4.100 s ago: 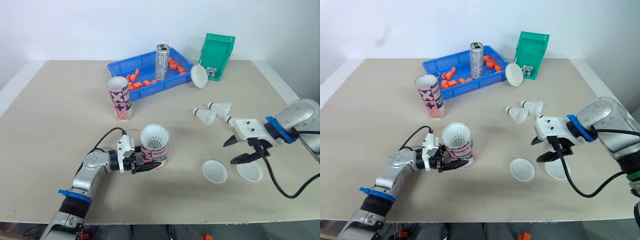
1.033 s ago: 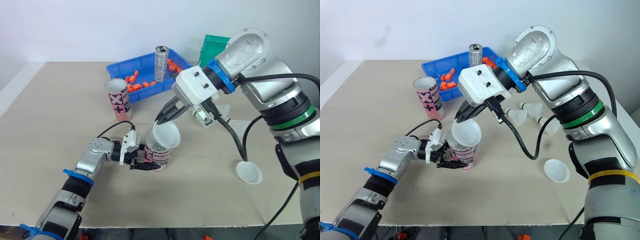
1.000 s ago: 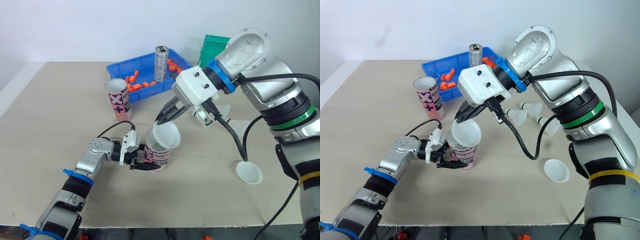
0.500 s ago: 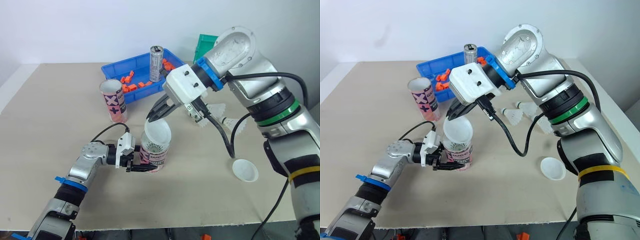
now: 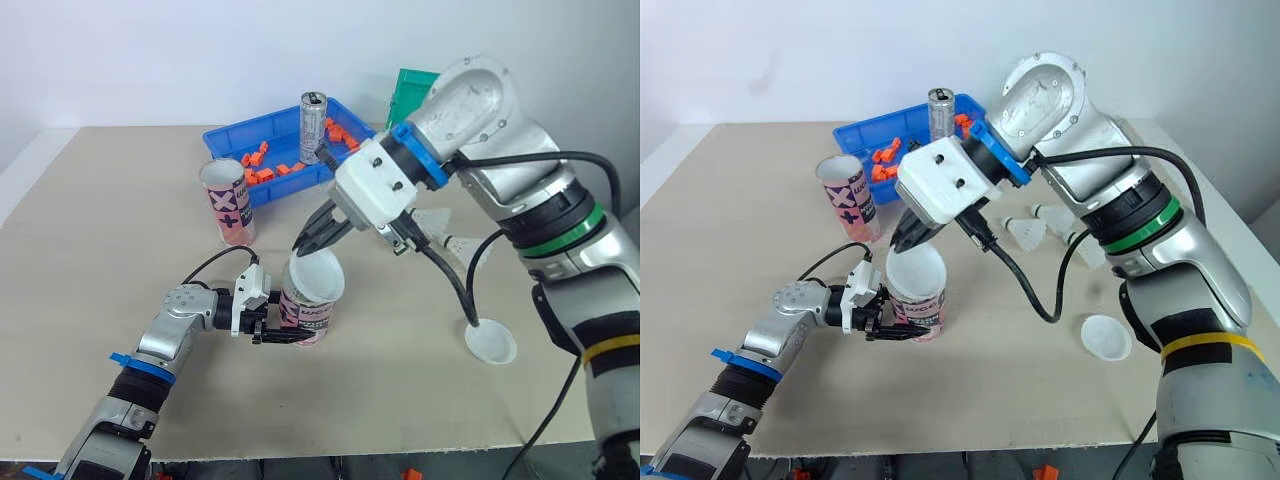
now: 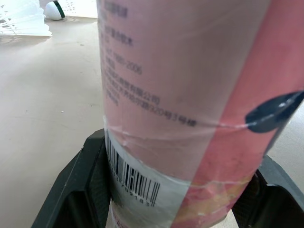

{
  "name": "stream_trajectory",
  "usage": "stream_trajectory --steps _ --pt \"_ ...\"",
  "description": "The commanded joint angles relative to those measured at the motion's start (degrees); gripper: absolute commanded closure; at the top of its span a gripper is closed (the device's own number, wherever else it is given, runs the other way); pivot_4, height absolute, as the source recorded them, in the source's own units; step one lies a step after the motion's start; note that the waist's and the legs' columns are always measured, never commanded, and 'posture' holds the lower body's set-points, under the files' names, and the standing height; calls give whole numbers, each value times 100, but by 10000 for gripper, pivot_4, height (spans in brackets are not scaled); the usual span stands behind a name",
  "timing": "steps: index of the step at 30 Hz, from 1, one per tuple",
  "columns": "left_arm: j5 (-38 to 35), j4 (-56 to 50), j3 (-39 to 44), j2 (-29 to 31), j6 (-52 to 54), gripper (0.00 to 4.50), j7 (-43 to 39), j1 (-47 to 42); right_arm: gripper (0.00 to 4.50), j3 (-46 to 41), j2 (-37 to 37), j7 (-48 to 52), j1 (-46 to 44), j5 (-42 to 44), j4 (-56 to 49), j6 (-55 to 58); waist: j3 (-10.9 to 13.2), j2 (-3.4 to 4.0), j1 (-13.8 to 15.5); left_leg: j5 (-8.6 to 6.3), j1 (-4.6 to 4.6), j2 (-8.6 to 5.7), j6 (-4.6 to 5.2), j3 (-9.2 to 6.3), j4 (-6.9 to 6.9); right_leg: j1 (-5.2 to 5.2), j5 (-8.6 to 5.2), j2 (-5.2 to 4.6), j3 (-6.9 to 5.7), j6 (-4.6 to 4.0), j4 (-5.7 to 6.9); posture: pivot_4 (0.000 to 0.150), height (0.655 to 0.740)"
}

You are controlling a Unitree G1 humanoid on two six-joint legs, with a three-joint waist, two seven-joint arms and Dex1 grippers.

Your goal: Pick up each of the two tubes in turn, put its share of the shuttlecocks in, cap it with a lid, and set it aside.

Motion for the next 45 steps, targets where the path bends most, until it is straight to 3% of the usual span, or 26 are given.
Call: stream_trajectory --steps 1,11,24,44,45 --pt "428 352 -267 219 197 17520 8 264 44123 -163 148 209 -101 -213 122 -164 0 0 -1 0 1 0 0 0 0 0 0 0 0 0 1 1500 7400" --pt "416 335 -255 235 201 17520 29 292 44123 -323 316 209 -390 -251 499 -347 0 0 -3 0 1 0 0 -5 -1 0 -1 0 -5 -4 2 1500 7400" --pt "404 324 -225 267 202 17520 36 302 44123 -27 32 209 -213 -94 105 -358 0 0 -3 0 0 0 0 -14 -1 2 -4 1 -10 -6 2 1500 7400" --pt "359 274 -228 233 263 17520 104 307 44123 190 87 209 396 -1233 -38 -1172 -10 -8 -1 0 0 -3 0 -31 -2 10 -10 1 -22 -9 2 1500 7400" --pt "356 279 -229 232 264 17520 105 302 41456 161 143 209 432 -1303 -42 -1148 -13 -10 0 0 0 -3 0 -31 -2 11 -11 1 -22 -9 2 1500 7400"
